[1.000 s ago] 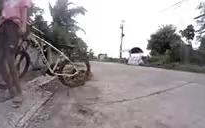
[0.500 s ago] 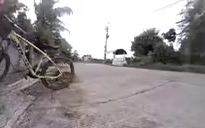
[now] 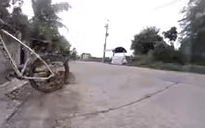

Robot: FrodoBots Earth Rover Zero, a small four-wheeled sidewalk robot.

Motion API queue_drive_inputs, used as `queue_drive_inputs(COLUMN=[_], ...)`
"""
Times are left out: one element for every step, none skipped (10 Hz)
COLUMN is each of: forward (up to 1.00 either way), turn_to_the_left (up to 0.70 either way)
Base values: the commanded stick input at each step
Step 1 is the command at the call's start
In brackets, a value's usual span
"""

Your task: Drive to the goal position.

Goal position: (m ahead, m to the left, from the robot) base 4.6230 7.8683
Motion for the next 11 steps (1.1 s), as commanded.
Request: queue_drive_inputs(forward=[-0.42, -0.7, -0.7, -0.35, 0.0, 0.0, 0.0, 0.0, 0.0, 0.0, 0.0], turn_to_the_left=[0.0, 0.0, 0.0, 0.0, 0.0, 0.0, 0.0, 0.0, 0.0, 0.0, 0.0])
